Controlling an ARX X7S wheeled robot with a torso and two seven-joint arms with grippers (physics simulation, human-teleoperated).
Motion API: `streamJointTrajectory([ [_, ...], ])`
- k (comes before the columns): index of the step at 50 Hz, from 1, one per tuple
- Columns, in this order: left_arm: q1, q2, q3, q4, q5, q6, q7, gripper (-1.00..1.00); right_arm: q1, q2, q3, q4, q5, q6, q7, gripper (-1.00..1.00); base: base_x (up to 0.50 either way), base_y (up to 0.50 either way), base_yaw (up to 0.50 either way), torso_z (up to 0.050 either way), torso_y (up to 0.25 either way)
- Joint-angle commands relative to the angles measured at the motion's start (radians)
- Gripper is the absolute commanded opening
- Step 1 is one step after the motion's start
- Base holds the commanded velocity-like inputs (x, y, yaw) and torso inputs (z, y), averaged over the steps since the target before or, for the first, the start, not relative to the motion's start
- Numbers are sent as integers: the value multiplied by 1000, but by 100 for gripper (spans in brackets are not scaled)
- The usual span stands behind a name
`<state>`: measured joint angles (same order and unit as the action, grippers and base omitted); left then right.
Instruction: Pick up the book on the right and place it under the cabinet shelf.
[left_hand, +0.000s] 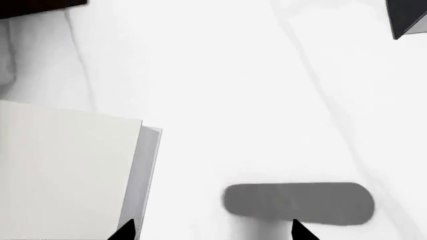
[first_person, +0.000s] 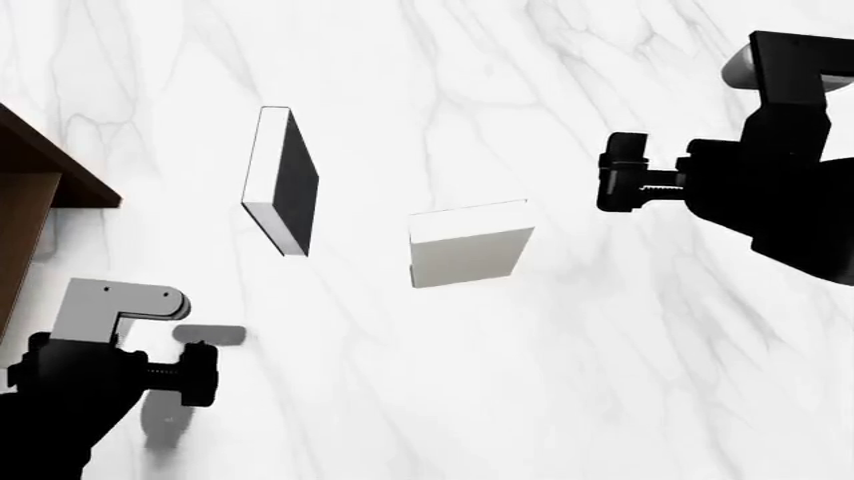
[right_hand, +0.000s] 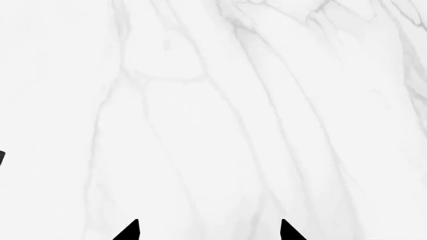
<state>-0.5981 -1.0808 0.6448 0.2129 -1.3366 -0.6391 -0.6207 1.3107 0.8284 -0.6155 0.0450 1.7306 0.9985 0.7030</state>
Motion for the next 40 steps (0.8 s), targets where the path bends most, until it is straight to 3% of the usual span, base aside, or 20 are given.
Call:
streamJointTrajectory([
  [1,-6,0,-1,-23,49,-12,-15,100,-3,3,0,0,-1,-4,-4,100,0,0,0,0,0],
  [40,-20,29,6,-151,106,6,37,100,3,-2,-8,1,0,-7,0,100,0,0,0,-2,-6],
])
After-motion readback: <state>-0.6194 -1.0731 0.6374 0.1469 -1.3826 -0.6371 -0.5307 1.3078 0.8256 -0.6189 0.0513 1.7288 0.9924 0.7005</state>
